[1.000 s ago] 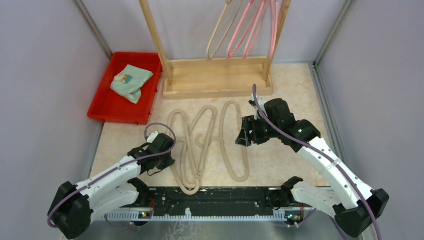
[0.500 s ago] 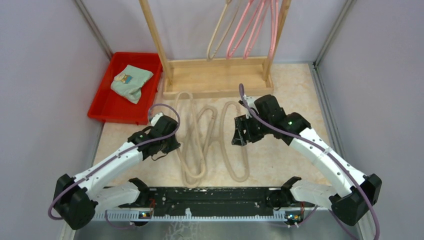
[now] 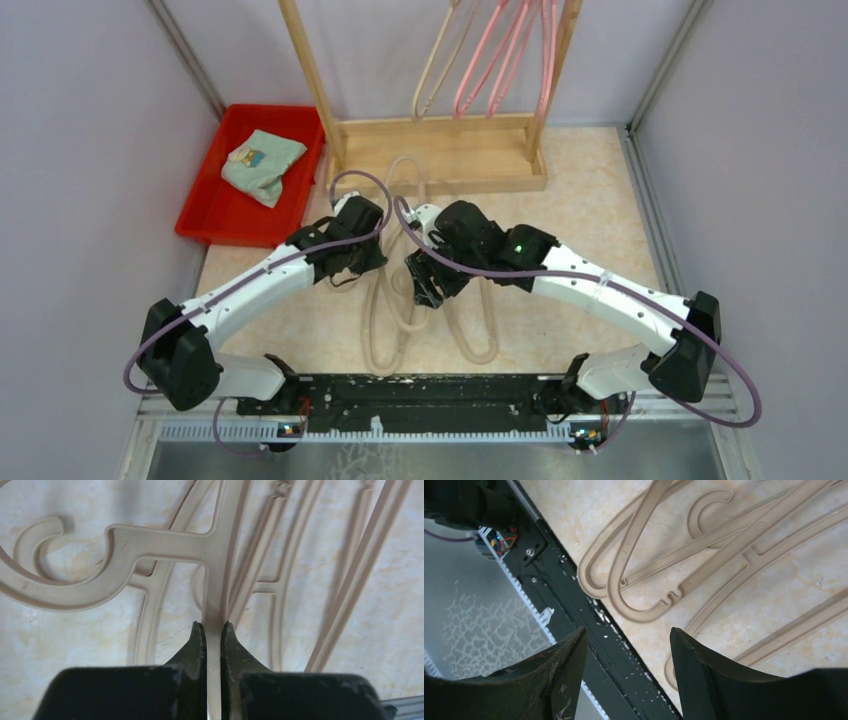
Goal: Organize the hangers
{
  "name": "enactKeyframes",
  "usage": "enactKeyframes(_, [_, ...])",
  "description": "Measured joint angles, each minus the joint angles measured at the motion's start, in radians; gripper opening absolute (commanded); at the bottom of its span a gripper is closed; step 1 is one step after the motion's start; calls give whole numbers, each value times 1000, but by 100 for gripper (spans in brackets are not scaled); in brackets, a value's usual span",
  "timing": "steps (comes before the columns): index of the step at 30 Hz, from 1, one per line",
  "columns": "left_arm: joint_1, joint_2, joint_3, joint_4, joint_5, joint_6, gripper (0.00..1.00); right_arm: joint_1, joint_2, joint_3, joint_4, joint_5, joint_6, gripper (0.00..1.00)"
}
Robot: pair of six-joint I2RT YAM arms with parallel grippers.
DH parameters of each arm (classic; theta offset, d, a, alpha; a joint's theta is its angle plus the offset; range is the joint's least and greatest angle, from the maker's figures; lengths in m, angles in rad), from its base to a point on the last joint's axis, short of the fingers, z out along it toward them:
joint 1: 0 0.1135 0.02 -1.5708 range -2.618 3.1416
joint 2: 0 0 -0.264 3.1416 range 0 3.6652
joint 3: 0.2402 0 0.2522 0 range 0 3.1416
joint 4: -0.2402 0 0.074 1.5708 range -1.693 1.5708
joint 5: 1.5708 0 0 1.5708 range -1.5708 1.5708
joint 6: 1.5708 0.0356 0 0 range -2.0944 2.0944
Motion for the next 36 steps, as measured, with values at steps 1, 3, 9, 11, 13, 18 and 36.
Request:
enactKeyframes(1, [-1,1,25,7,8,8,0,0,3,-17,26,10,1,63])
enactKeyframes(3, [-1,-2,54,16,18,20,0,-2,2,-42,56,37,10,64])
enactKeyframes(9, [-1,-52,72,23,31,37,0,-2,-21,-111,99,182,74,65])
enactKeyframes(11, [-1,-71,72,23,30,38,0,-2,-31,-128,106,218,101,66])
enactKeyframes(13, [-1,-87,73,23,30,41,0,-2,-45,-153,125,231,129,66])
enactKeyframes(18, [-1,-111,83,23,28,41,0,-2,-68,-201,183,207,175,66])
enactKeyframes(36, [3,-171,111,102,45,52,9,-14,-59,-201,327,217,229,0])
